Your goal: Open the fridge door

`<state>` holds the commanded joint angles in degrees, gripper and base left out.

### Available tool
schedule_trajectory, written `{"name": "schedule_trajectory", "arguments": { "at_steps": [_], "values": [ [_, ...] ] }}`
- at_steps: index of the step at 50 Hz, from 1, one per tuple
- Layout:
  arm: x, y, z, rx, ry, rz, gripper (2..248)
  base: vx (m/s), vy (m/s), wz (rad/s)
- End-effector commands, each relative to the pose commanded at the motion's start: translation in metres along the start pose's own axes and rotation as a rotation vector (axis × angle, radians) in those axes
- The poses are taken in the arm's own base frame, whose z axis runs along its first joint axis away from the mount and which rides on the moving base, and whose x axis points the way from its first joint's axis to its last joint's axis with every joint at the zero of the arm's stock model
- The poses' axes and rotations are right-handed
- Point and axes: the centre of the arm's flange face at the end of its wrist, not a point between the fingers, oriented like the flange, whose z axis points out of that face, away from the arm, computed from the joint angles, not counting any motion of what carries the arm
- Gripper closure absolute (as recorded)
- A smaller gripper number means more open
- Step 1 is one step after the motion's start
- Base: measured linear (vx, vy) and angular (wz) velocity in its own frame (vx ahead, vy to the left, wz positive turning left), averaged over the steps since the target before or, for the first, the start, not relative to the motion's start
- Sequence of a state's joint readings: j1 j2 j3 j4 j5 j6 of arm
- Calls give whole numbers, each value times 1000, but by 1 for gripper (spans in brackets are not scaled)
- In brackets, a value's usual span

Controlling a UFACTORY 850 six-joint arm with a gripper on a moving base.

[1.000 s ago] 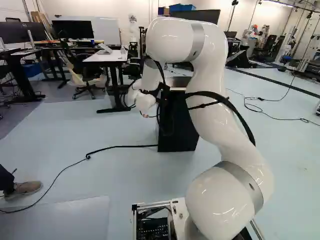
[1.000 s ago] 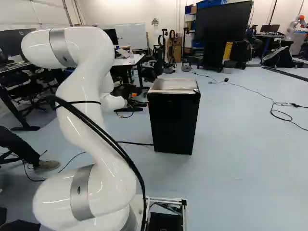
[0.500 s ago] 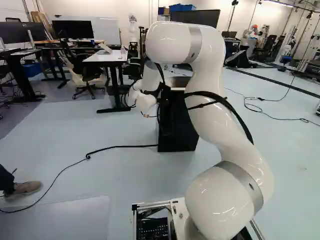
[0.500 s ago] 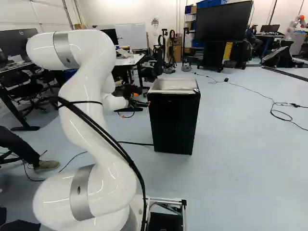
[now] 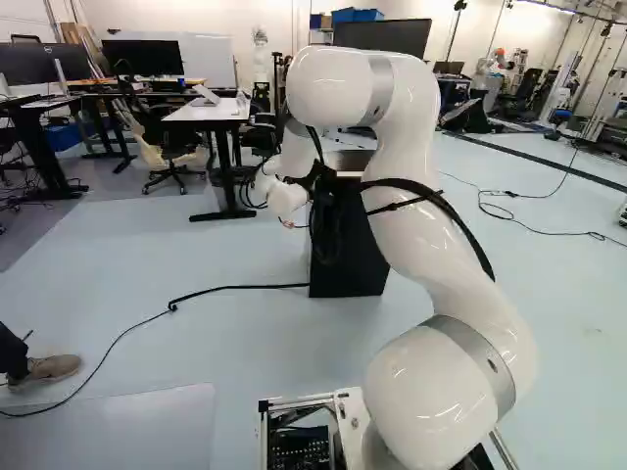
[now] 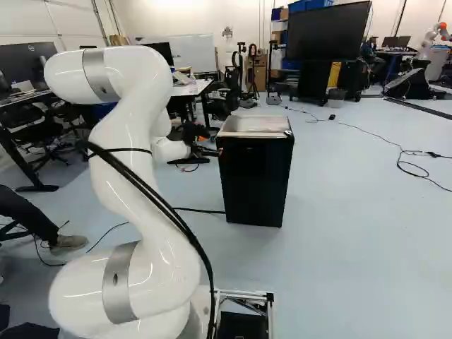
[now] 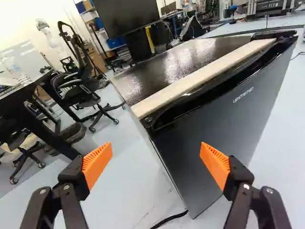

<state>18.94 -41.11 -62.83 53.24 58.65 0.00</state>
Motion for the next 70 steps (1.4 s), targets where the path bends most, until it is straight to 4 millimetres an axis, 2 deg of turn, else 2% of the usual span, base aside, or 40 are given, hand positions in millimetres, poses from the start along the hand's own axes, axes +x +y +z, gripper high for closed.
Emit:
{"name": "schedule_trajectory", "arguments": {
  "at_steps": [36, 58, 70],
  "values": [
    [5, 1, 18, -43, 46, 35, 3, 0, 0, 0],
    [8, 5, 21, -66, 66, 48, 3, 0, 0, 0],
    [9, 5, 21, -70, 64, -39, 3, 0, 0, 0]
  ]
}}
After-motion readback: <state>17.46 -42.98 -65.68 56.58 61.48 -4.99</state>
